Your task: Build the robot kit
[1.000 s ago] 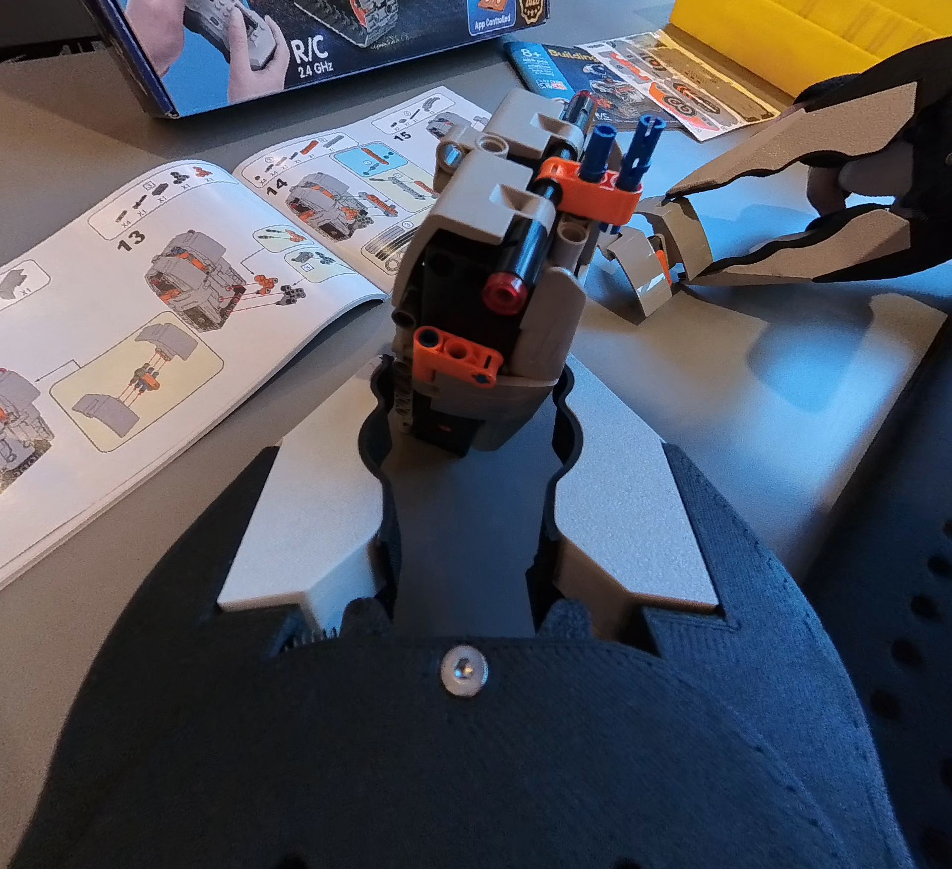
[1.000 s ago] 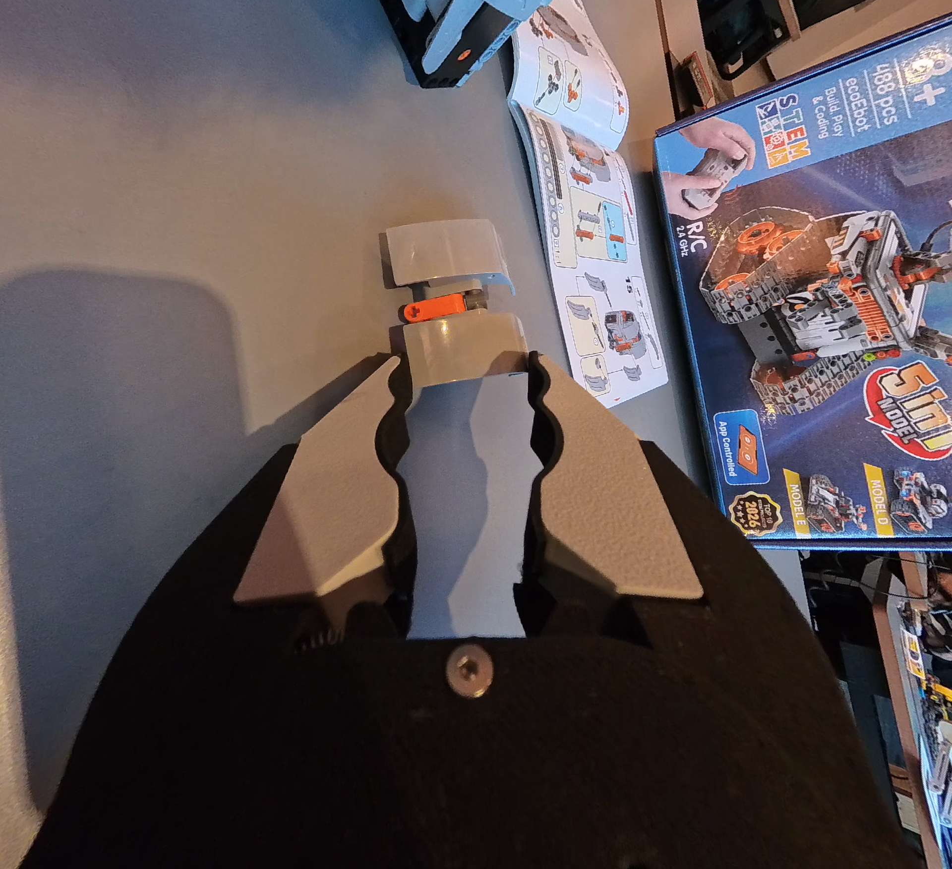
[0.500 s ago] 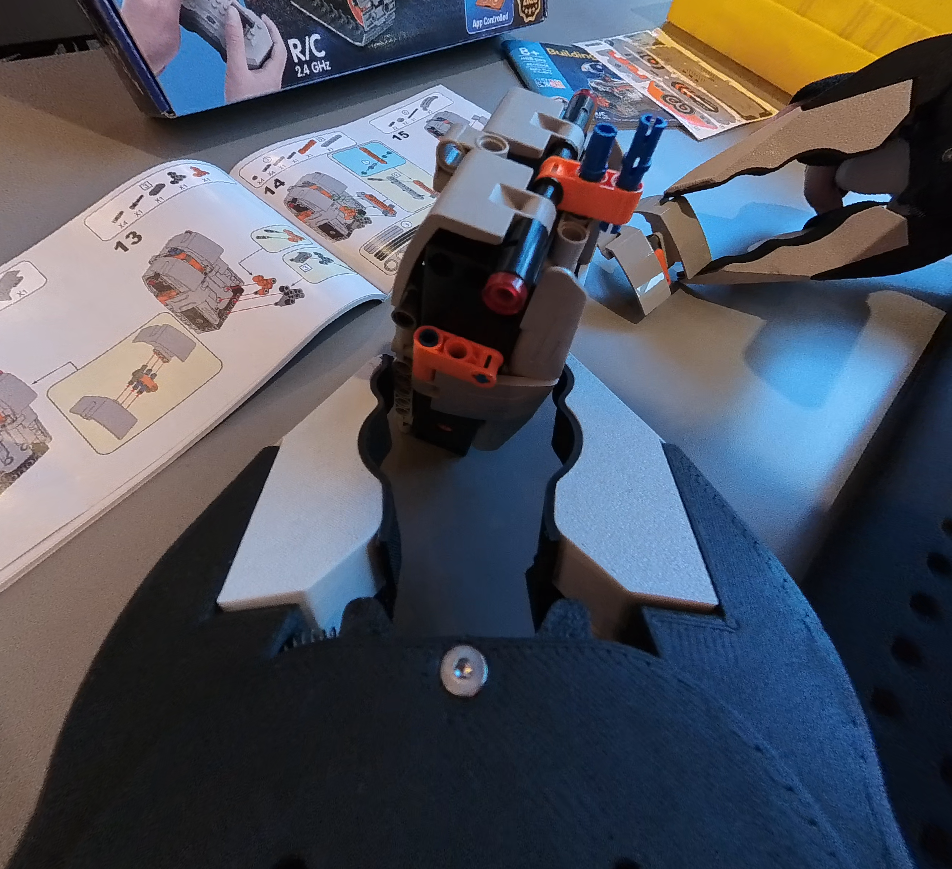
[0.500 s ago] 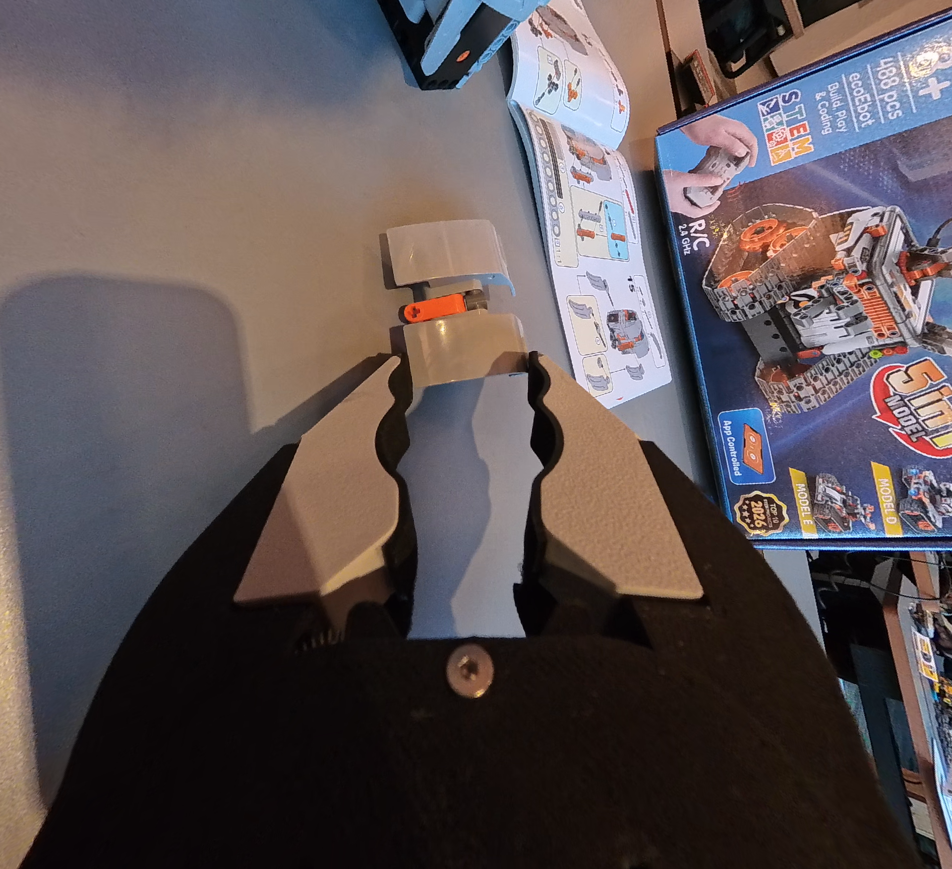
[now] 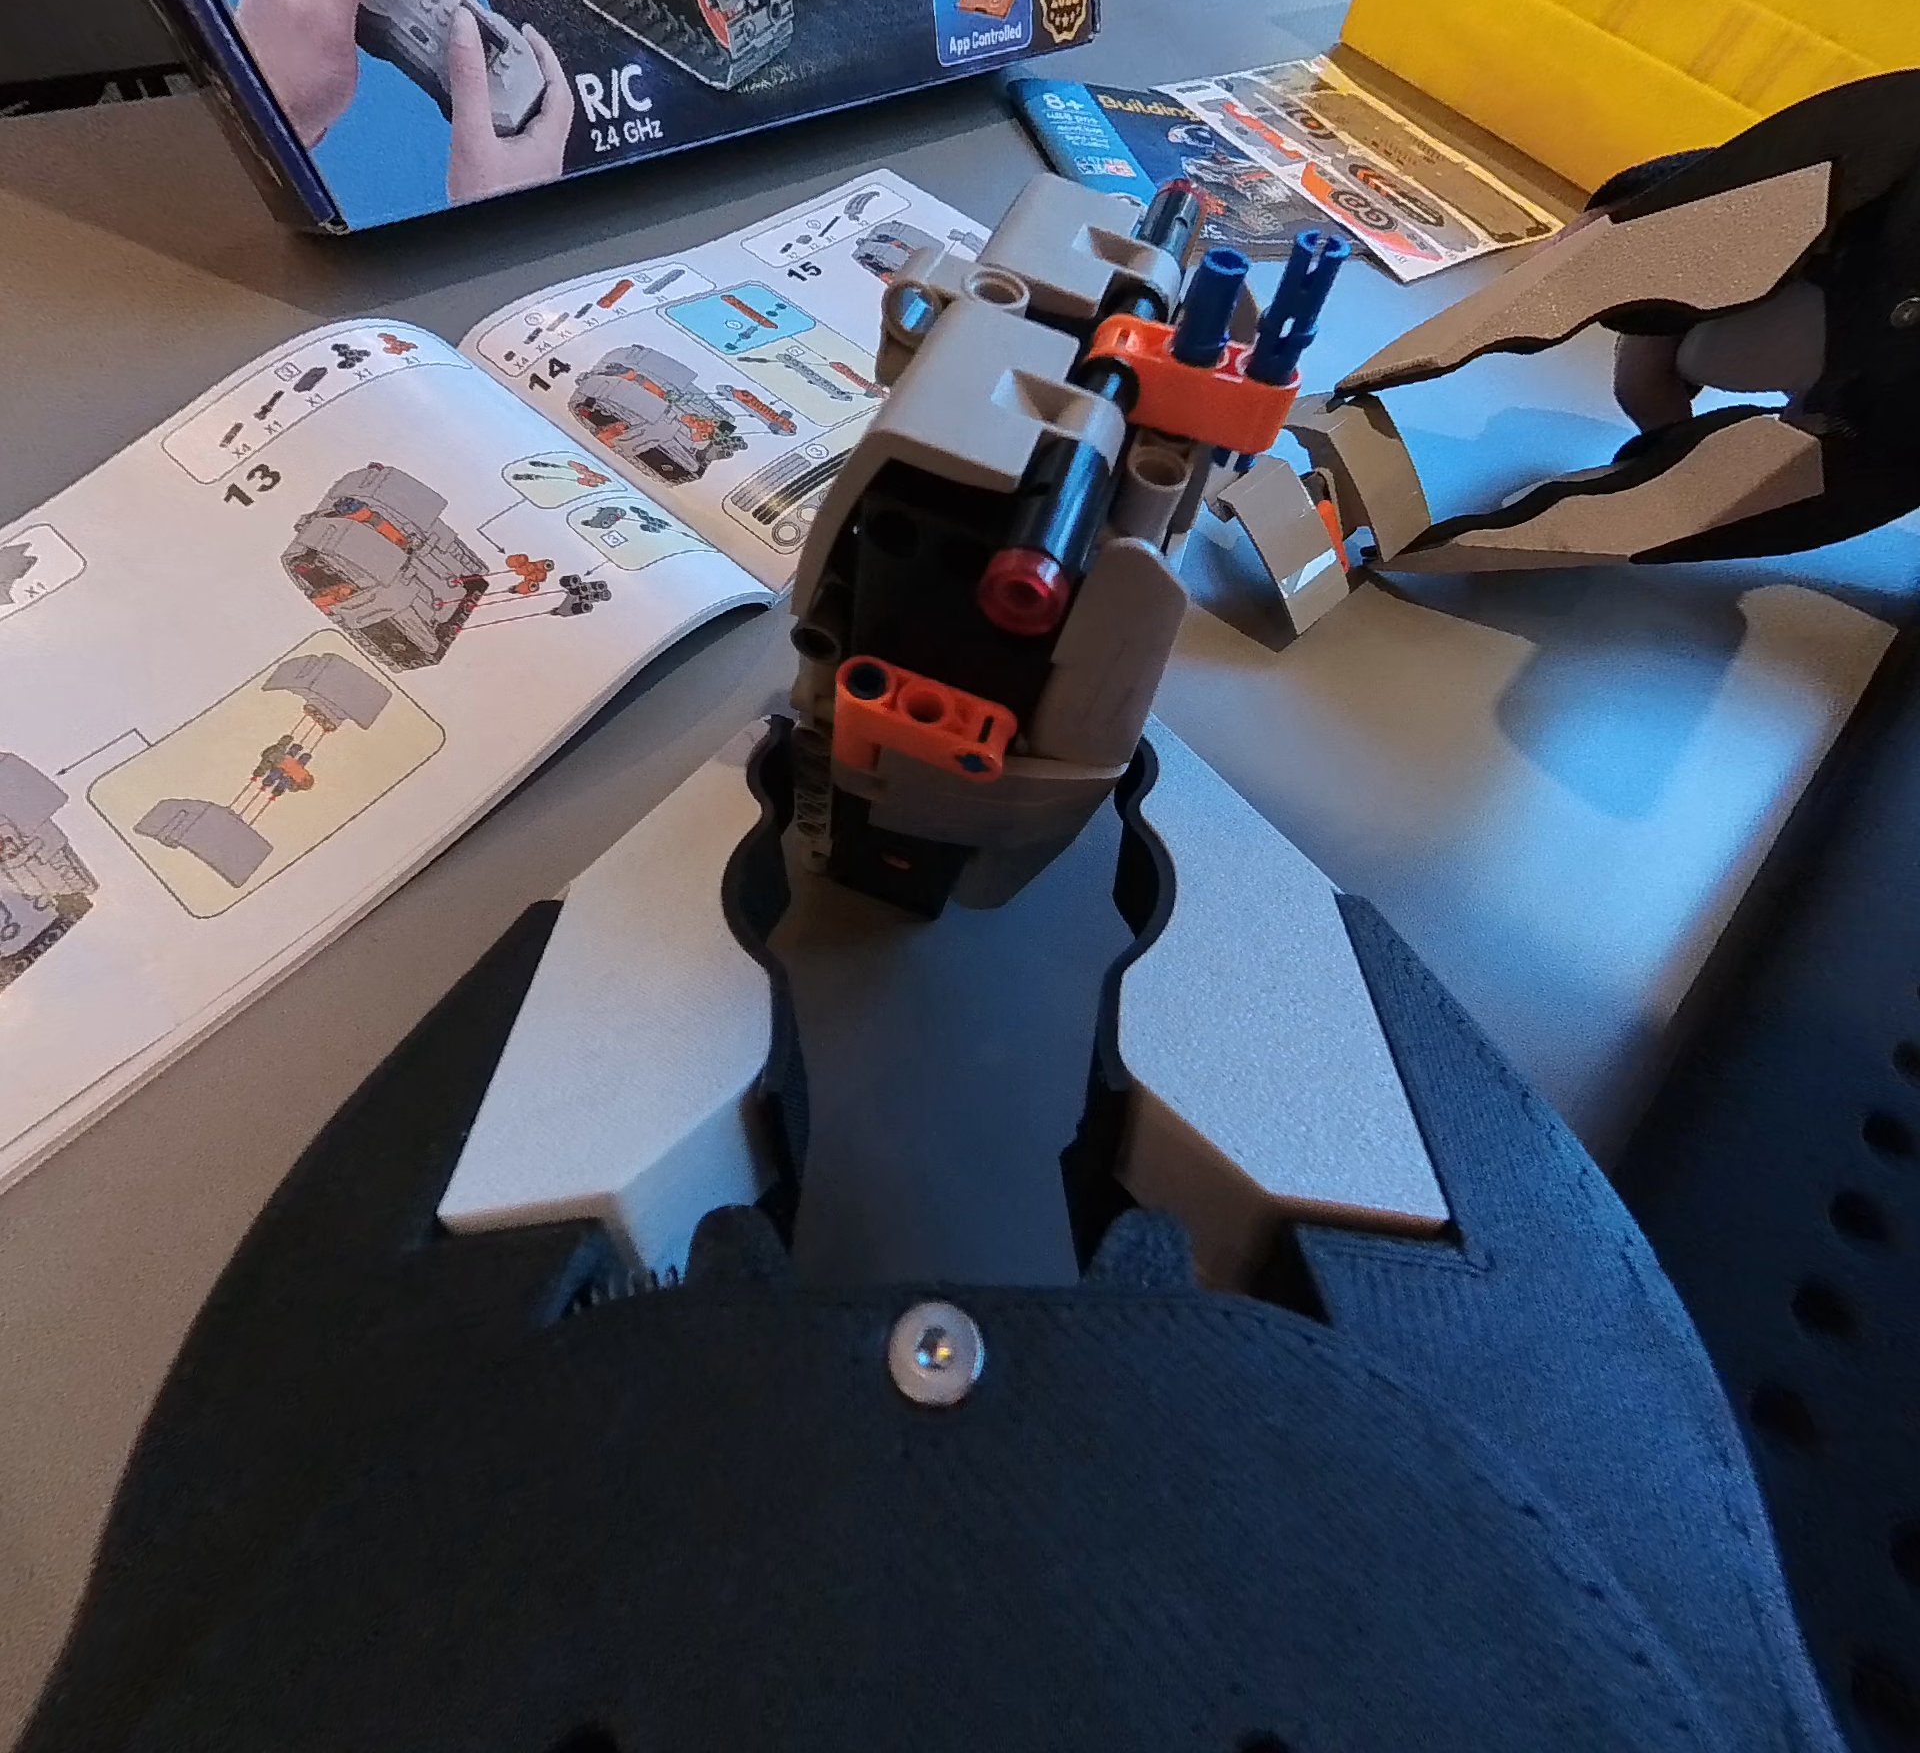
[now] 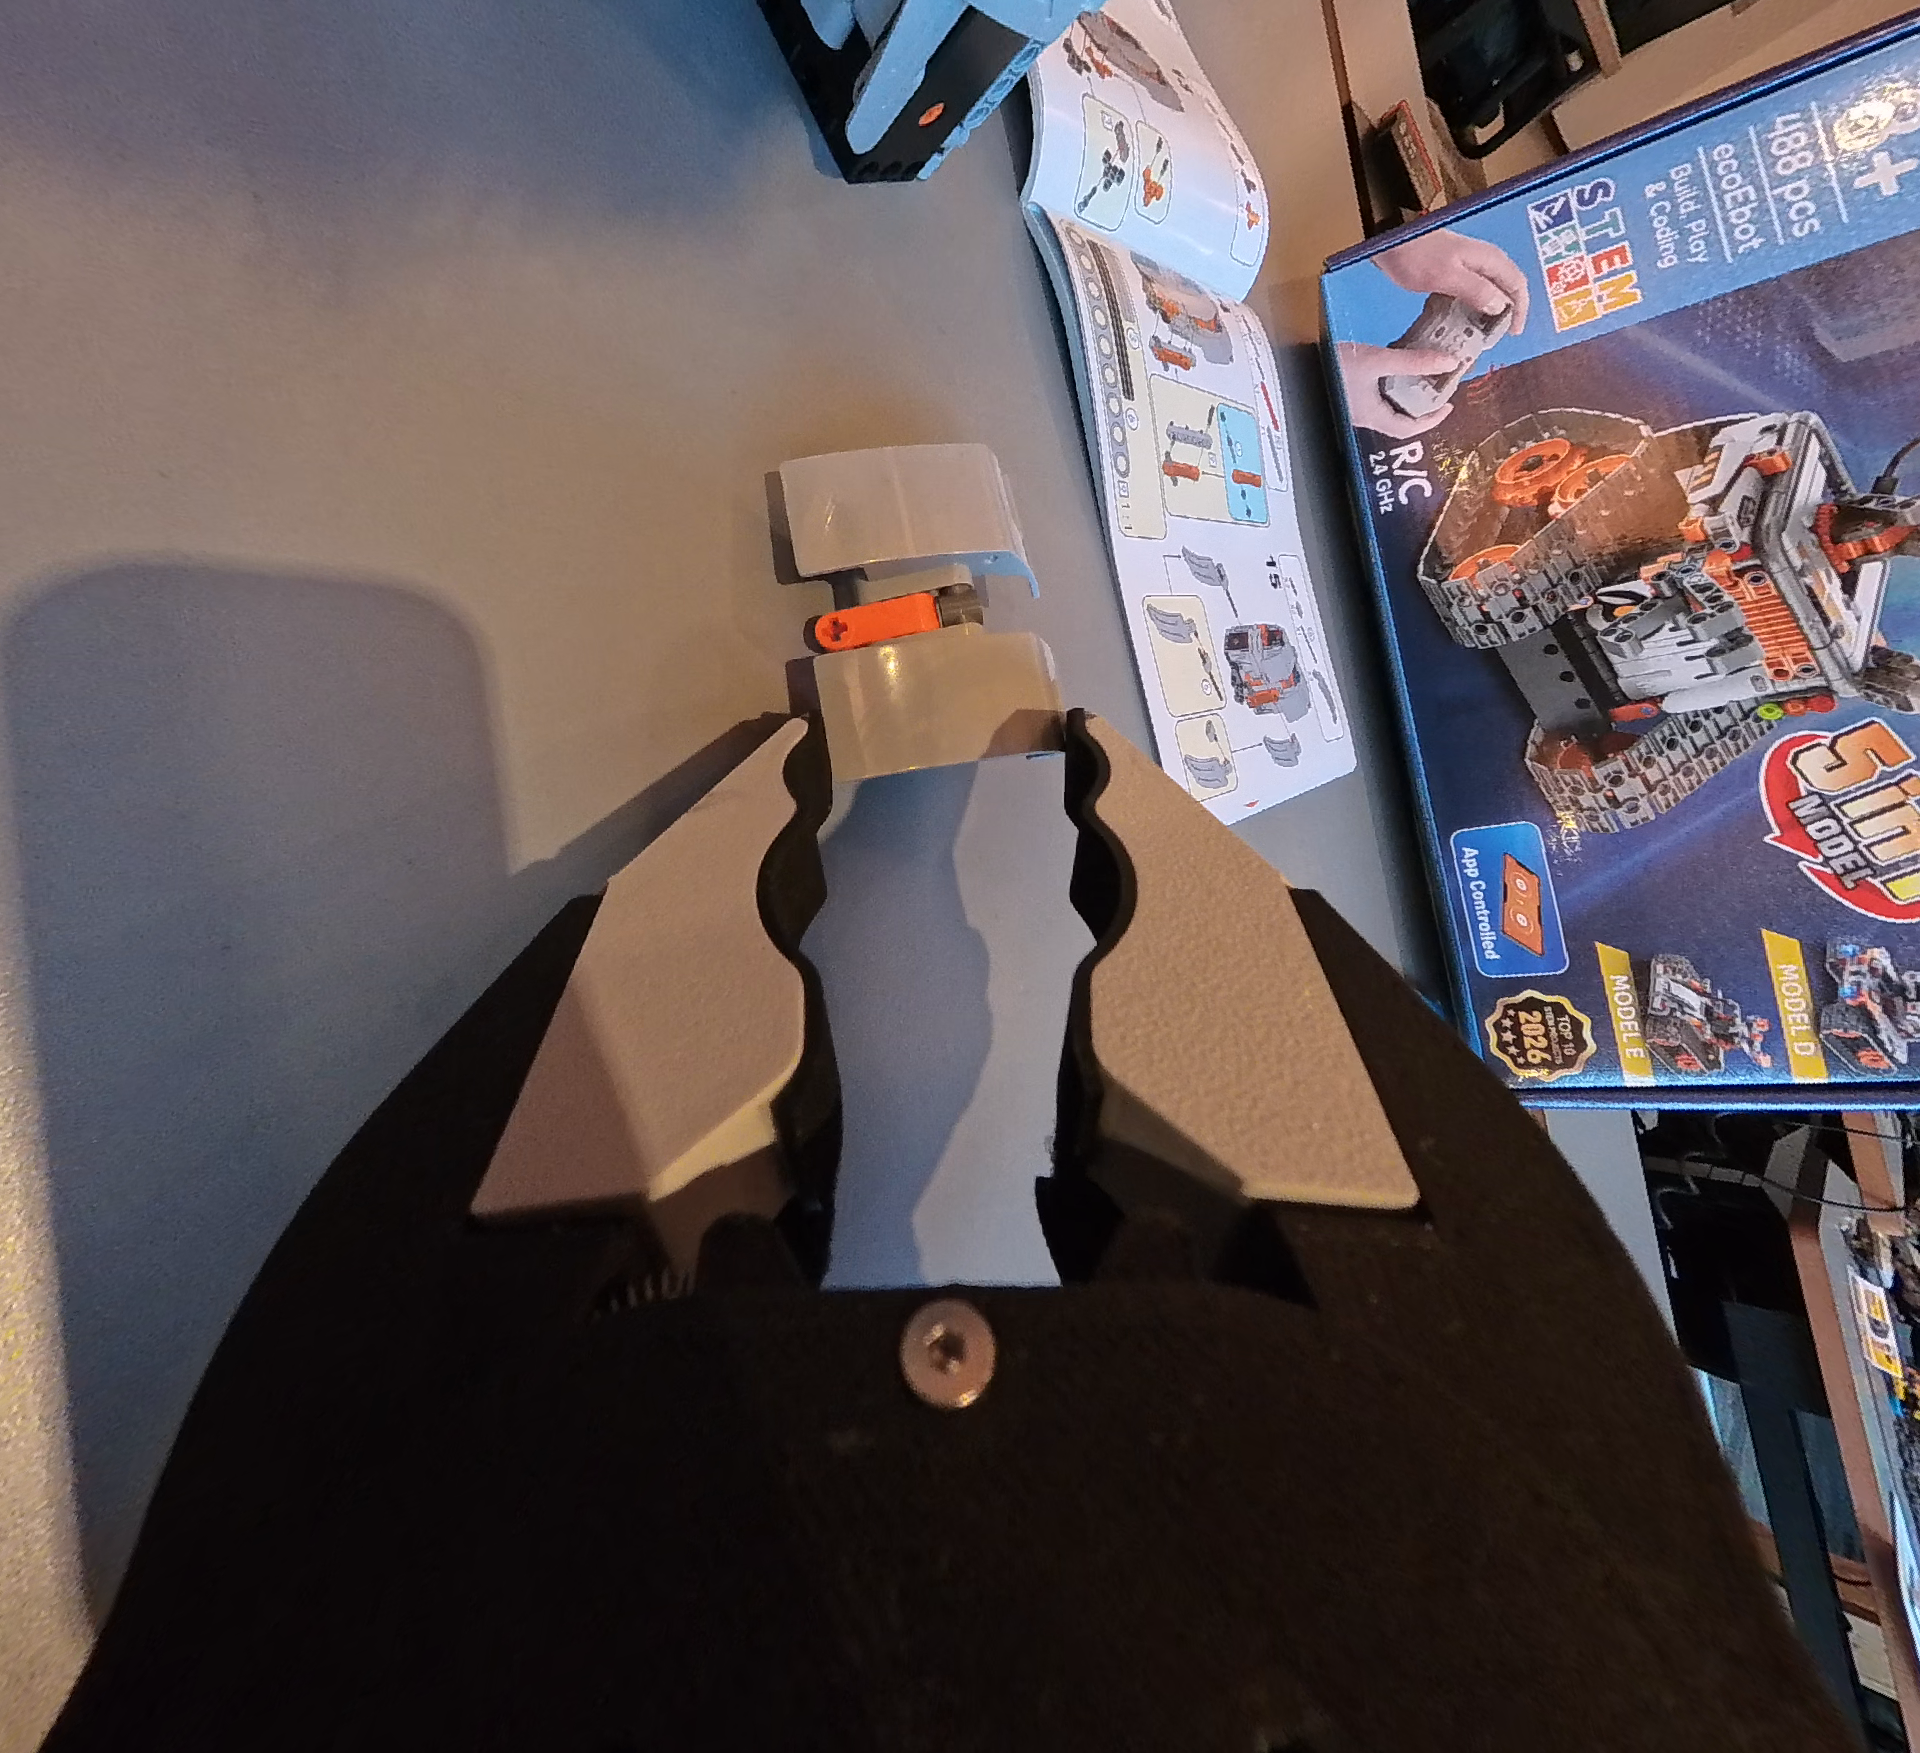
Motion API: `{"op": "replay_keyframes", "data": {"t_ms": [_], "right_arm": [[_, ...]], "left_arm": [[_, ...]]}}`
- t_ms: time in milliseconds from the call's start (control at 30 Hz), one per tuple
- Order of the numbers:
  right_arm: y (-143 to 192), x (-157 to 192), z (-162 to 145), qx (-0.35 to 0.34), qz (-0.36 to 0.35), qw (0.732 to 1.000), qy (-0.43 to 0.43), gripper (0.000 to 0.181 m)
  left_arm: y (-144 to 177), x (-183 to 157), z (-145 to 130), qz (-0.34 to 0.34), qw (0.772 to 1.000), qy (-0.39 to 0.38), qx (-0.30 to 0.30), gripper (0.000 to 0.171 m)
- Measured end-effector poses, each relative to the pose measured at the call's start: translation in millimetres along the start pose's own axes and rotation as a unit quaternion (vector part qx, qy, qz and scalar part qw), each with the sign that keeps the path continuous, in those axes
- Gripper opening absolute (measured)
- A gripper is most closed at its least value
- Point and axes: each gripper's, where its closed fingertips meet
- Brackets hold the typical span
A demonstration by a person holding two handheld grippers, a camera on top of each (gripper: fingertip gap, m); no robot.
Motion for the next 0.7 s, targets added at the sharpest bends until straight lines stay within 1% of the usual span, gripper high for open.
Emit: {"op": "replay_keyframes", "data": {"t_ms": [700], "right_arm": [[0.4,0.3,-0.4,0.0,0.0,1.0,-0.001,0.044]], "left_arm": [[-0.7,0.0,0.0,-0.004,1.0,0.001,0.001,0.06]]}}
Point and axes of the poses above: each gripper's, where its closed fingertips meet, y back along the fingers, z out of its top, x = y × z across the jaws, and after that the axes turned 1 degree about -x, right-handed
